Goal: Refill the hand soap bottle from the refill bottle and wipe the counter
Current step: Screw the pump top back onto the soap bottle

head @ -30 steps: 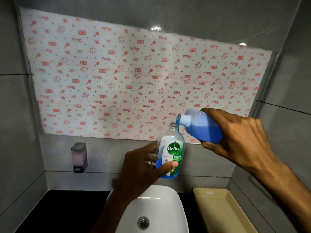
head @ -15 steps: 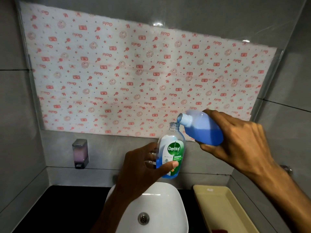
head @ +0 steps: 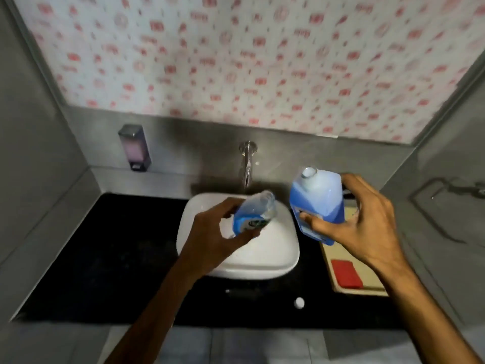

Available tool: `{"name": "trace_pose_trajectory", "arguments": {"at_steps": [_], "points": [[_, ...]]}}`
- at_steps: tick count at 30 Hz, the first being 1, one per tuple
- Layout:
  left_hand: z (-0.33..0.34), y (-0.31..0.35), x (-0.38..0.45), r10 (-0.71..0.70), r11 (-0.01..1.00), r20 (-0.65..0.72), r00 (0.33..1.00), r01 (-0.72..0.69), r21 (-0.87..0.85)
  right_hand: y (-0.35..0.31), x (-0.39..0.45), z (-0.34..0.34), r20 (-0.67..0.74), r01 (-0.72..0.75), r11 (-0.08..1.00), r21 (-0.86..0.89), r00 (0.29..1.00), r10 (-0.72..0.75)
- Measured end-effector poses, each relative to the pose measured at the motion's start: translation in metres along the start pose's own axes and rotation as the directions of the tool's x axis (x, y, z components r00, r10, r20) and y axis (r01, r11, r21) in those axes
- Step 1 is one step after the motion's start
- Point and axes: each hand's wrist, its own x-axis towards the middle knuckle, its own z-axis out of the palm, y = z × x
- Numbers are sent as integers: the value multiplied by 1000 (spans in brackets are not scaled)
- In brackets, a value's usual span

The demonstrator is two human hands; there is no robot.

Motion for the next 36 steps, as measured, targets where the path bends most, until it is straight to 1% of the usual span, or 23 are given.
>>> {"name": "trace_pose_trajectory", "arguments": {"at_steps": [2,4,8,10,12,14,17,21,24,27,30,36], "points": [[13,-38,-28,-93,994,17,996,92,52,31,-31,29,97,-123,992,39,988,119],[26,-78,-59,-206,977,52,977,203,67,59,-65,56,193,-249,966,70,953,232],[55,-149,-114,-399,916,104,911,391,84,102,-126,105,384,-372,920,124,873,301],[69,-180,-135,-472,880,118,873,461,111,121,-150,128,462,-460,877,141,814,352],[82,-208,-151,-520,852,127,844,505,137,139,-172,152,530,-513,847,136,760,375],[92,-230,-163,-547,833,125,828,524,177,155,-190,174,570,-545,829,124,723,390],[104,-251,-172,-600,793,112,792,570,216,178,-207,202,586,-573,810,125,701,406],[114,-264,-177,-625,772,112,773,591,234,189,-210,221,607,-591,798,120,679,412],[118,-267,-177,-639,761,92,764,609,224,197,-209,226,619,-599,794,109,666,417],[121,-270,-176,-654,750,93,751,627,211,204,-209,230,609,-610,784,116,667,428],[122,-272,-175,-674,734,96,732,649,202,212,-214,233,617,-638,761,119,648,447],[125,-271,-179,-719,689,67,692,697,197,201,-218,234,611,-647,757,89,636,471]]}}
